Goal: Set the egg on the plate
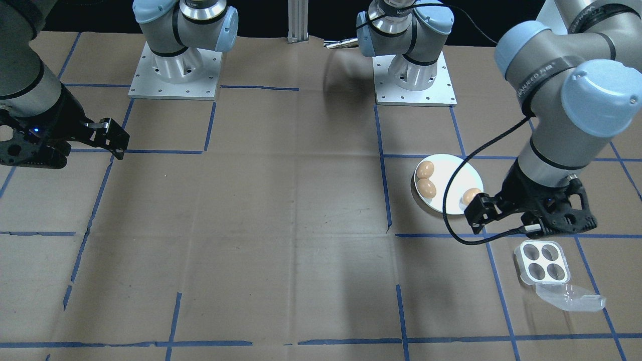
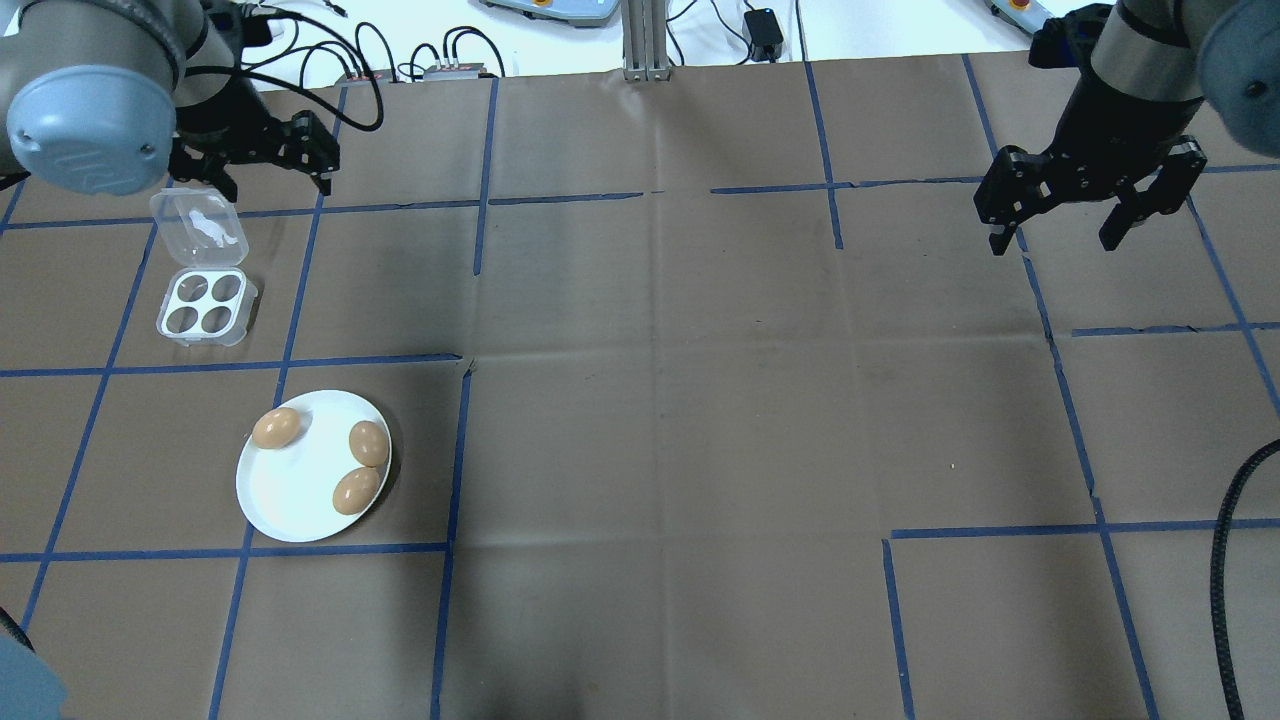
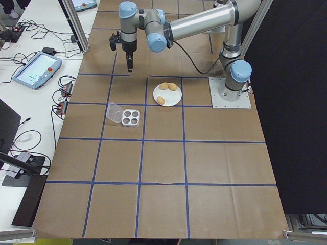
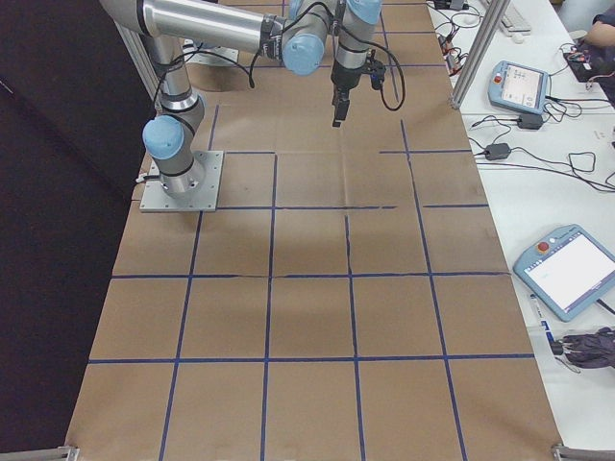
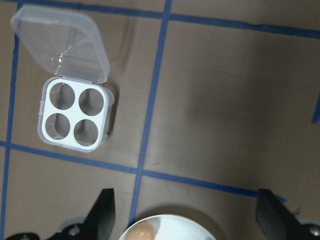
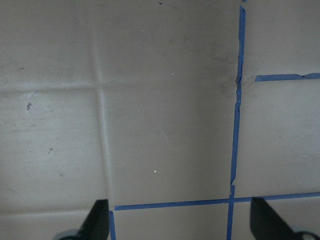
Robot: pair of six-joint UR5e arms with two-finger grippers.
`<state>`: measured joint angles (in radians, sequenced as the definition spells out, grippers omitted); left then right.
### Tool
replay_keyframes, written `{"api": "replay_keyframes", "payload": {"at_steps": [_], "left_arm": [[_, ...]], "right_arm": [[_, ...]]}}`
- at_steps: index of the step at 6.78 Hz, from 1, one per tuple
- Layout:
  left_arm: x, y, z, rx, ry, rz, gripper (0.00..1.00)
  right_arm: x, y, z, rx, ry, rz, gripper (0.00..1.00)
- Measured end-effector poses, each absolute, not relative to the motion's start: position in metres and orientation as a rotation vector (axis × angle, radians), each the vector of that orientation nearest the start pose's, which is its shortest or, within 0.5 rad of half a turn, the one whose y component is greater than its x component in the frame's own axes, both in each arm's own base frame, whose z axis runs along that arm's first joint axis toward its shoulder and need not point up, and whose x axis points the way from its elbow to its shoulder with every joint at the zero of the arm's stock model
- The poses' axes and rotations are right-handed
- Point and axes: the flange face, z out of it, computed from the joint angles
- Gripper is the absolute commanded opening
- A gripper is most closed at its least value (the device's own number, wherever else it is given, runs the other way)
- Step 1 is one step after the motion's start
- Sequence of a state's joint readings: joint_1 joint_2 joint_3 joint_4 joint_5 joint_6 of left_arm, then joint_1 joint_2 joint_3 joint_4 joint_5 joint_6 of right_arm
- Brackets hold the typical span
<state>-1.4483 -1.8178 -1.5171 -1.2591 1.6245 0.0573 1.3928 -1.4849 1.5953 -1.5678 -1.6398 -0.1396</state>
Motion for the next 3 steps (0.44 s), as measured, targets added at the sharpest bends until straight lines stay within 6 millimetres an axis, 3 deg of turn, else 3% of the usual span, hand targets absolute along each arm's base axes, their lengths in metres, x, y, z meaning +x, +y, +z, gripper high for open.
{"api": "replay_keyframes", "payload": {"at_steps": [1,3], "left_arm": [[-0.091,-0.598,0.426,-0.082,3.127,-0.156,1.00],[-0.120,-0.570,0.452,-0.101,3.157,-0.092,1.00]], "right_arm": [[0.033,-0.528,0.433,0.055,3.185,0.196,1.00],[0.033,-0.528,0.433,0.055,3.185,0.196,1.00]]}}
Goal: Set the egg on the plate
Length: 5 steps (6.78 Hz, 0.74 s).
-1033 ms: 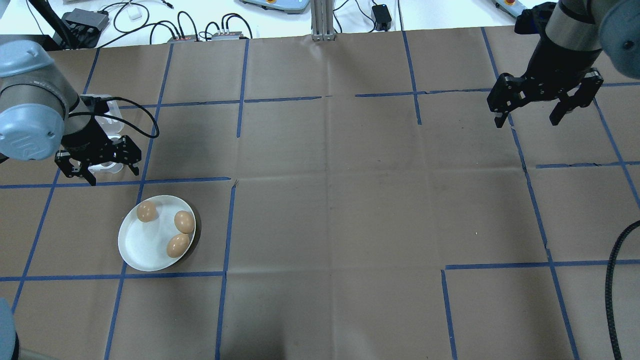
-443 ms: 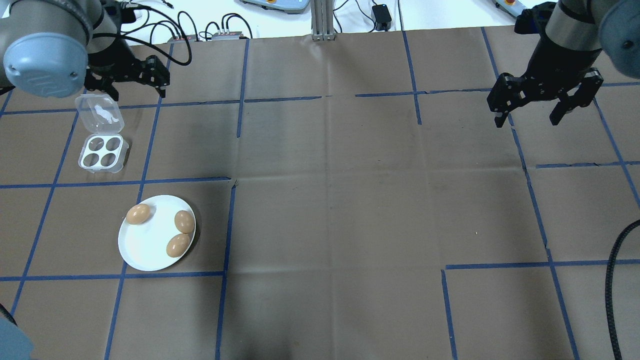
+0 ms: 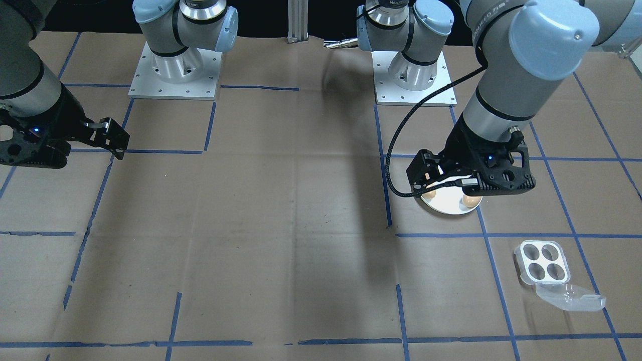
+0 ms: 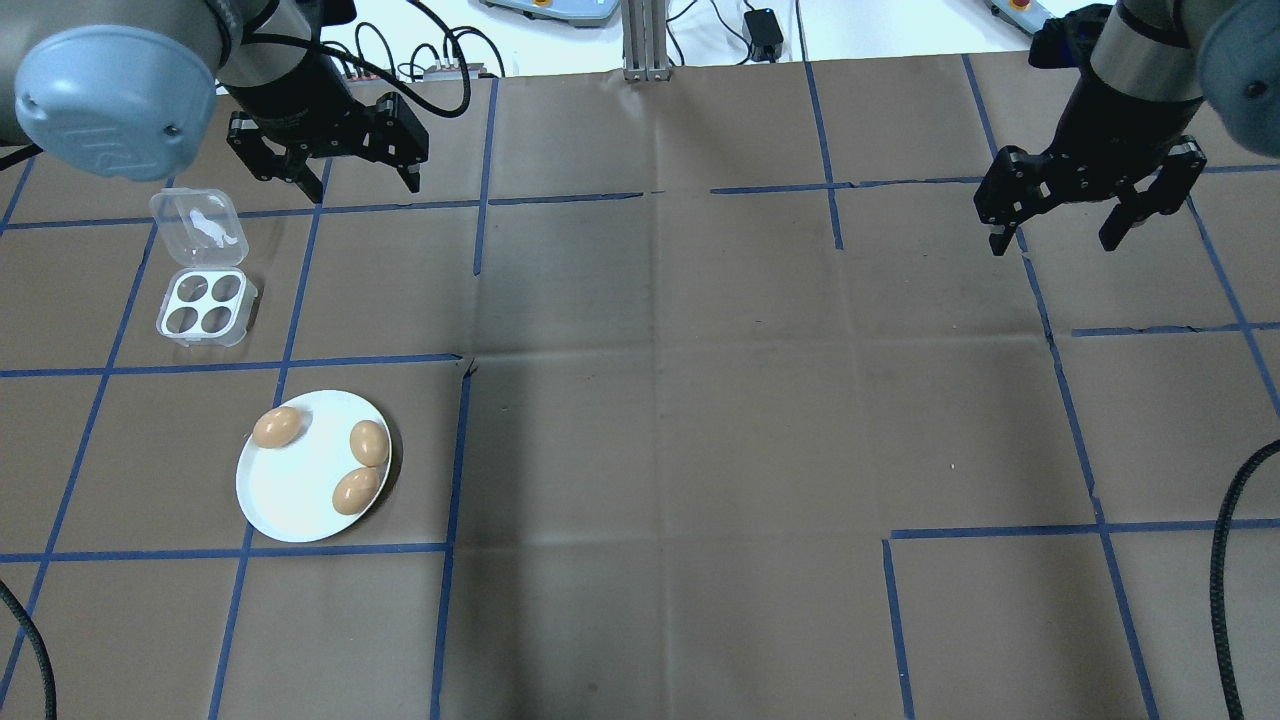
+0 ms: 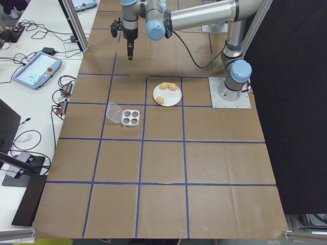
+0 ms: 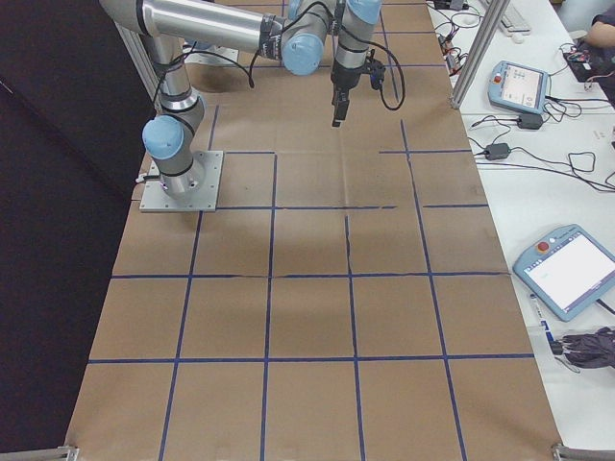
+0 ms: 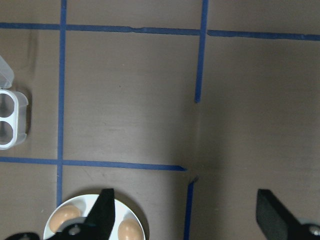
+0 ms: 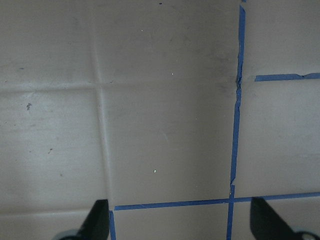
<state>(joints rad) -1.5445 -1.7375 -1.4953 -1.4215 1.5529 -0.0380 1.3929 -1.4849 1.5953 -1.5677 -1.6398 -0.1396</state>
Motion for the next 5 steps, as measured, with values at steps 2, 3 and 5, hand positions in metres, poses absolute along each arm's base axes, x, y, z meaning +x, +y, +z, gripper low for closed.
{"api": "replay_keyframes", "payload": {"at_steps": [2,3,5], "left_arm": [[-0.123,-0.542,0.471,-0.104,3.137,-0.081,1.00],[-0.120,-0.532,0.477,-0.105,3.109,-0.095,1.00],[-0.115,-0.522,0.482,-0.112,3.055,-0.099,1.00]], "right_arm": [[0.033,-0.528,0.433,0.055,3.185,0.196,1.00],[0.033,-0.528,0.433,0.055,3.185,0.196,1.00],[0.033,-0.528,0.433,0.055,3.185,0.196,1.00]]}}
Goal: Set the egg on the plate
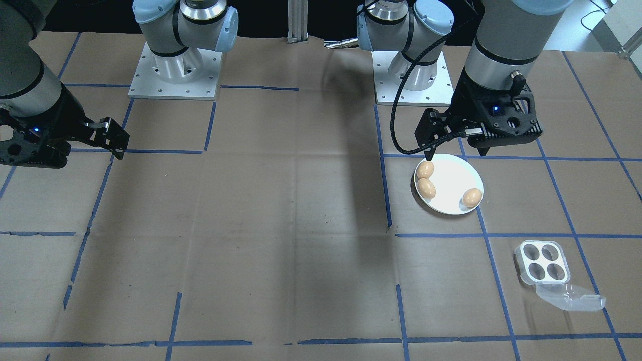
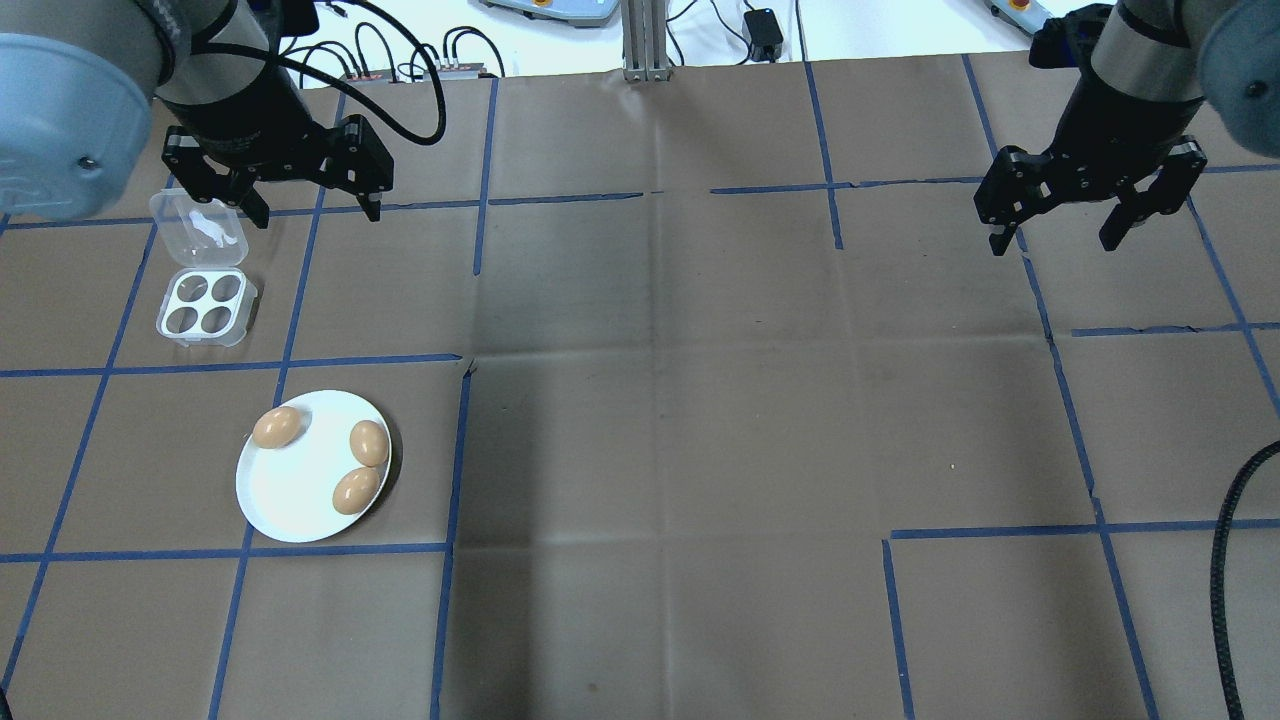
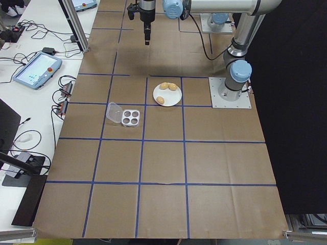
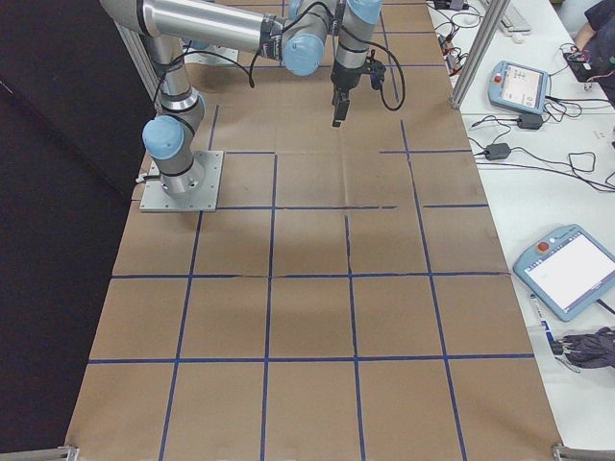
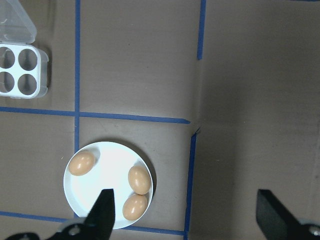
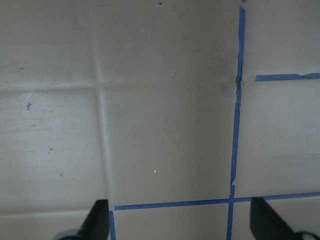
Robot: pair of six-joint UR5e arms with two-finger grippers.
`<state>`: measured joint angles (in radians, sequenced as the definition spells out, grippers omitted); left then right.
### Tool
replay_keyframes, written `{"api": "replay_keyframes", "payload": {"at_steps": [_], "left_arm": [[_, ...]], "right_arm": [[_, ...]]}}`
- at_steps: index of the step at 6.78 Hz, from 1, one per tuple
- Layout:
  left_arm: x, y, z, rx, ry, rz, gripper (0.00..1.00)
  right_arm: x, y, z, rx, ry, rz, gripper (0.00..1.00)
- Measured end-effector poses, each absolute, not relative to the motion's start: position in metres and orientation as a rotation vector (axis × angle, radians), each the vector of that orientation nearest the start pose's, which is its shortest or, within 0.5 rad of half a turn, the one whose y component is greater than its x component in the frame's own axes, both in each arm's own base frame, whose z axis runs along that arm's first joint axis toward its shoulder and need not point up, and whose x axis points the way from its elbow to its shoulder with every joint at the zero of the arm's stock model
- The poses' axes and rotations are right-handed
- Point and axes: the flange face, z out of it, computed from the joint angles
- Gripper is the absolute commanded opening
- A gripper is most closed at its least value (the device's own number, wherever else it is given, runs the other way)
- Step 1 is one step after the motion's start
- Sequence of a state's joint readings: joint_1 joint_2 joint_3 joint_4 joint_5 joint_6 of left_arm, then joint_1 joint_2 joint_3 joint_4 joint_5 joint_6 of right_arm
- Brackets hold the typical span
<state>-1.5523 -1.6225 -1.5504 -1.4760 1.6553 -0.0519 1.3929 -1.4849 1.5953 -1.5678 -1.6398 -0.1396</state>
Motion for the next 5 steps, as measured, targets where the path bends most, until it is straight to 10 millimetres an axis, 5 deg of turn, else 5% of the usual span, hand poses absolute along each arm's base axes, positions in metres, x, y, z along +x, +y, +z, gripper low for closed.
{"api": "replay_keyframes", "payload": {"at_steps": [5], "left_arm": [[-0.114,-0.510,0.496,-0.128,3.048,-0.140,1.00]], "right_arm": [[0.033,-0.528,0.433,0.055,3.185,0.196,1.00]]}}
